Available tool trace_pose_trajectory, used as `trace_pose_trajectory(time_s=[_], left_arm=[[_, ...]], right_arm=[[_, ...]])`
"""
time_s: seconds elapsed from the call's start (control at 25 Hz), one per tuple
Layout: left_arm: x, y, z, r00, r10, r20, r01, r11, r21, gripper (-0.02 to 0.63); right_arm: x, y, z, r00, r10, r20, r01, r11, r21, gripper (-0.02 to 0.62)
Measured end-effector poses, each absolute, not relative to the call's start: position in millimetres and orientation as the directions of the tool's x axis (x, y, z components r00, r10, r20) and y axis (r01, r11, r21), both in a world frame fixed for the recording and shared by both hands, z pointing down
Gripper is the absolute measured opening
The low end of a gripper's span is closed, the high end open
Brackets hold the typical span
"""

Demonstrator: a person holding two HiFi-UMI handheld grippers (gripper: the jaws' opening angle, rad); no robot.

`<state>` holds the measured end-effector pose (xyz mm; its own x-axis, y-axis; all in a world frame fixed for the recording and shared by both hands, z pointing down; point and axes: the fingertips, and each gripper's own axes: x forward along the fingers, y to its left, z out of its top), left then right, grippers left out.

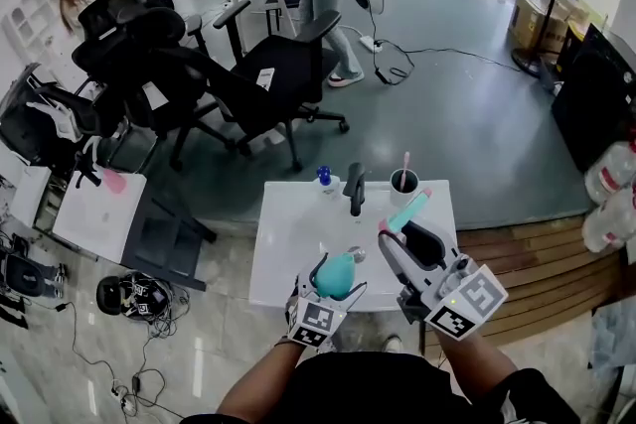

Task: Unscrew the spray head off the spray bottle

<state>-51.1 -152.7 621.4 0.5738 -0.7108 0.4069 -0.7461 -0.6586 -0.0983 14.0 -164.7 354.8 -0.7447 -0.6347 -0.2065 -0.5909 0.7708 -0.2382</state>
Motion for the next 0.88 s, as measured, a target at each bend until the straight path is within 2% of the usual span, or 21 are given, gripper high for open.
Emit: trace_pose_trajectory(time_s=[0.36,0.88], left_arm=[[-78,-150,646,0.528,-0.717,0.455,-0.782,-0.62,-0.069,0.463],[-99,-176,583,0.488,-0.799,0.351,-0.831,-0.548,-0.093,0.463]], right_arm=[[28,-171,353,-0.718,-0.67,-0.189,-0.644,0.742,-0.184,0.143],[32,-181,431,-0.704,-0.711,-0.009,-0.699,0.694,-0.173,0.142]])
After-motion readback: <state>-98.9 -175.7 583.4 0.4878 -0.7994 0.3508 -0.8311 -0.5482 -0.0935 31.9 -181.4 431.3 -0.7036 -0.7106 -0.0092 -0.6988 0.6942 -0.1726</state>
